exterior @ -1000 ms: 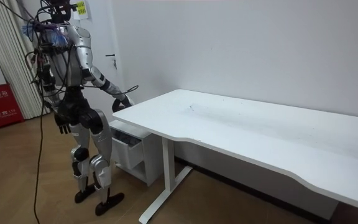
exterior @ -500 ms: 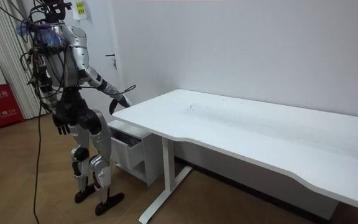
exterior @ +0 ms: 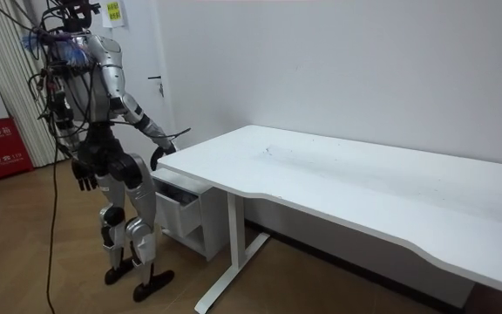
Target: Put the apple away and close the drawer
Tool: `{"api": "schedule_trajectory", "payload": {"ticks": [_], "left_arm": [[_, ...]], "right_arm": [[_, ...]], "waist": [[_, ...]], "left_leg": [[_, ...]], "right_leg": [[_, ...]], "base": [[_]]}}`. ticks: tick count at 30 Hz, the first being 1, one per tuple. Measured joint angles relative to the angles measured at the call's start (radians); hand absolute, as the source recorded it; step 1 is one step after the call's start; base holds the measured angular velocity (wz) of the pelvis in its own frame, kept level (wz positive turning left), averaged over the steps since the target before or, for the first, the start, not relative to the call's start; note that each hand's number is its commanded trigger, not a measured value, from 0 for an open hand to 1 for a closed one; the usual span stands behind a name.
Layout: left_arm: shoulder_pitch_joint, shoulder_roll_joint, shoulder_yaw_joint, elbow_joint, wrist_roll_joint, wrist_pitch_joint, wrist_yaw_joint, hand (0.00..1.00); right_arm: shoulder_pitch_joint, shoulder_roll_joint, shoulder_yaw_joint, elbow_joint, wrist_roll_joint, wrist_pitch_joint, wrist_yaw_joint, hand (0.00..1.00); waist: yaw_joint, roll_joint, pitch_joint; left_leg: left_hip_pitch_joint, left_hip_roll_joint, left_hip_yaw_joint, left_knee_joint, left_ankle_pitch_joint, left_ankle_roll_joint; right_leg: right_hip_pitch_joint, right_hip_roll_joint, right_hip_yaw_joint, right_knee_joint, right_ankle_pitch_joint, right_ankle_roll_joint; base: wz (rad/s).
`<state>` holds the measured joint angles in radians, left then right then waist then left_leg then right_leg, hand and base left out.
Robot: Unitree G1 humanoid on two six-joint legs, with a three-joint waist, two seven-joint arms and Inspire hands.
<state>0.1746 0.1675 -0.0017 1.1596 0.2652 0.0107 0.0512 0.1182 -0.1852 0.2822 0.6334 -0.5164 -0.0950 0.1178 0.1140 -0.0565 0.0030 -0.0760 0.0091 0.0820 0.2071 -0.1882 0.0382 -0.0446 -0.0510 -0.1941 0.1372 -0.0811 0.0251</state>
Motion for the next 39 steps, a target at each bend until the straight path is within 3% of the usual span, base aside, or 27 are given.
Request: {"api": "schedule_trajectory", "payload": {"ticks": [4, 6, 7, 9, 10, 11, 12, 13, 14, 15, 16, 18, 19, 20, 21, 23, 25, 26, 30, 39], "left_arm": [[-0.009, -0.004, 0.003, 0.002, -0.002, 0.001, 0.003, 0.0], [-0.01, -0.01, 0.027, 0.004, -0.026, -0.001, 0.006, 0.0], [-0.013, -0.014, 0.044, 0.023, -0.051, -0.007, 0.009, 0.0], [-0.034, -0.018, 0.074, 0.055, -0.063, -0.014, 0.013, 0.0], [-0.04, -0.016, 0.087, 0.072, -0.071, -0.028, 0.025, 0.0], [-0.052, -0.014, 0.096, 0.089, -0.079, -0.032, 0.031, 0.0], [-0.048, -0.007, 0.094, 0.09, -0.079, -0.033, 0.033, 0.0], [-0.047, 0.008, 0.094, 0.09, -0.079, -0.033, 0.036, 0.0], [-0.047, 0.019, 0.095, 0.089, -0.079, -0.031, 0.045, 0.0], [-0.047, 0.02, 0.095, 0.086, -0.08, -0.03, 0.048, 0.0], [-0.039, 0.02, 0.095, 0.068, -0.082, -0.023, 0.051, 0.0], [-0.008, 0.021, 0.096, 0.034, -0.089, -0.018, 0.05, 0.0], [-0.005, 0.021, 0.095, 0.032, -0.091, -0.016, 0.048, 0.0], [0.005, 0.022, 0.096, 0.025, -0.1, -0.015, 0.044, 0.0], [0.015, 0.021, 0.097, 0.015, -0.105, -0.013, 0.042, 0.0], [0.027, 0.017, 0.109, -0.011, -0.138, -0.008, 0.042, 0.0], [0.027, 0.017, 0.118, -0.016, -0.156, -0.01, 0.045, 0.0], [0.027, 0.015, 0.118, -0.016, -0.157, -0.011, 0.046, 0.0], [0.012, 0.005, 0.118, -0.012, -0.177, -0.019, 0.047, 0.0], [0.008, -0.022, 0.128, -0.012, -0.176, -0.017, 0.045, 0.0]], "right_arm": [[-0.001, 0.009, -0.055, 0.083, 0.11, -0.005, -0.023, 0.0], [-0.009, 0.013, -0.12, 0.107, 0.162, -0.006, -0.054, 0.0], [-0.015, 0.016, -0.173, 0.134, 0.197, -0.011, -0.086, 0.0], [-0.021, 0.015, -0.277, 0.145, 0.233, -0.013, -0.144, 0.0], [-0.023, 0.013, -0.339, 0.147, 0.261, -0.014, -0.181, 0.0], [-0.028, 0.008, -0.398, 0.15, 0.299, -0.016, -0.208, 0.0], [-0.022, 0.005, -0.413, 0.152, 0.327, -0.018, -0.22, 0.0], [0.001, -0.008, -0.423, 0.152, 0.375, -0.021, -0.238, 0.0], [0.032, -0.02, -0.423, 0.153, 0.424, -0.017, -0.239, 0.0], [0.042, -0.025, -0.421, 0.153, 0.442, -0.013, -0.239, 0.0], [0.049, -0.026, -0.413, 0.157, 0.474, -0.01, -0.239, 0.0], [0.049, -0.023, -0.378, 0.228, 0.518, -0.007, -0.229, 0.0], [0.052, -0.02, -0.373, 0.249, 0.524, 0.001, -0.224, 0.0], [0.058, -0.012, -0.372, 0.289, 0.526, 0.015, -0.212, 0.0], [0.058, -0.008, -0.372, 0.306, 0.528, 0.022, -0.205, 0.0], [0.049, -0.001, -0.372, 0.392, 0.538, 0.027, -0.189, 0.0], [0.023, 0.008, -0.372, 0.463, 0.541, 0.028, -0.18, 0.0], [0.007, 0.013, -0.372, 0.503, 0.54, 0.028, -0.175, 0.0], [-0.014, 0.018, -0.371, 0.581, 0.549, 0.031, -0.158, 0.0], [0.004, 0.037, -0.374, 0.608, 0.551, 0.032, -0.148, 0.0]], "waist": [[-0.004, 0.001, 0.0004], [-0.021, 0.006, 0.0026], [-0.042, 0.013, 0.0069], [-0.07, 0.026, 0.0142], [-0.094, 0.028, 0.0161], [-0.114, 0.047, 0.0201], [-0.12, 0.062, 0.0258], [-0.137, 0.068, 0.0231], [-0.142, 0.081, 0.0192], [-0.142, 0.092, 0.0185], [-0.142, 0.103, 0.0183], [-0.144, 0.094, 0.0204], [-0.144, 0.087, 0.0175], [-0.139, 0.069, 0.0127], [-0.135, 0.06, 0.0095], [-0.106, 0.038, -0.0052], [-0.1, 0.024, -0.0088], [-0.094, 0.02, -0.0089], [-0.086, 0.022, -0.0042], [-0.087, 0.023, 0.0012]], "left_leg": [[0.001, -0.001, 0.004, 0.001, -0.001, 0.002], [-0.004, -0.006, 0.017, 0.022, -0.004, 0.009], [-0.009, -0.007, 0.03, 0.032, -0.012, 0.018], [-0.011, -0.013, 0.045, 0.053, -0.024, 0.035], [-0.035, -0.016, 0.051, 0.11, -0.05, 0.054], [-0.06, -0.007, 0.057, 0.192, -0.091, 0.069], [-0.067, -0.003, 0.055, 0.227, -0.108, 0.077], [-0.072, 0.005, 0.053, 0.27, -0.133, 0.083], [-0.069, 0.019, 0.053, 0.279, -0.141, 0.085], [-0.068, 0.029, 0.053, 0.278, -0.141, 0.085], [-0.066, 0.04, 0.053, 0.269, -0.136, 0.077], [-0.034, 0.026, 0.051, 0.236, -0.129, 0.077], [-0.029, 0.018, 0.044, 0.232, -0.129, 0.077], [-0.013, 0.0, 0.041, 0.213, -0.126, 0.079], [-0.006, -0.008, 0.041, 0.2, -0.122, 0.079], [0.017, -0.017, 0.043, 0.145, -0.101, 0.067], [0.03, -0.017, 0.046, 0.113, -0.09, 0.056], [0.046, -0.016, 0.049, 0.091, -0.084, 0.048], [0.094, -0.004, 0.055, 0.029, -0.073, 0.029], [0.104, -0.004, 0.054, 0.006, -0.07, 0.024]], "right_leg": [[-0.005, -0.004, -0.003, 0.007, 0.0, 0.001], [-0.037, -0.018, 0.0, 0.069, -0.01, 0.008], [-0.079, -0.027, 0.003, 0.155, -0.024, 0.016], [-0.216, -0.064, -0.003, 0.443, -0.019, 0.024], [-0.327, -0.108, 0.003, 0.639, 0.039, 0.028], [-0.437, -0.125, 0.031, 0.822, 0.166, 0.04], [-0.495, -0.122, 0.054, 0.938, 0.201, 0.033], [-0.585, -0.116, 0.088, 1.228, 0.15, 0.011], [-0.645, -0.1, 0.094, 1.412, 0.094, -0.007], [-0.656, -0.093, 0.092, 1.445, 0.074, -0.01], [-0.636, -0.087, 0.095, 1.405, 0.047, -0.004], [-0.448, -0.087, 0.103, 0.989, 0.011, 0.032], [-0.384, -0.088, 0.102, 0.864, 0.004, 0.038], [-0.269, -0.084, 0.108, 0.635, -0.015, 0.049], [-0.219, -0.083, 0.108, 0.535, -0.026, 0.05], [-0.063, -0.053, 0.089, 0.221, -0.036, 0.046], [0.007, -0.048, 0.055, 0.086, -0.025, 0.052], [0.034, -0.042, 0.053, 0.045, -0.021, 0.059], [0.065, -0.023, 0.053, 0.016, -0.022, 0.056], [0.065, -0.02, 0.046, 0.004, -0.027, 0.049]], "base": [[-0.01], [-0.08], [-0.12], [-0.11], [-0.15], [-0.15], [-0.07], [0.0], [0.0], [-0.15], [-0.23], [-0.07], [0.24], [0.21], [0.18], [-0.03], [-0.02], [-0.04], [-0.04], [-0.02]]}}
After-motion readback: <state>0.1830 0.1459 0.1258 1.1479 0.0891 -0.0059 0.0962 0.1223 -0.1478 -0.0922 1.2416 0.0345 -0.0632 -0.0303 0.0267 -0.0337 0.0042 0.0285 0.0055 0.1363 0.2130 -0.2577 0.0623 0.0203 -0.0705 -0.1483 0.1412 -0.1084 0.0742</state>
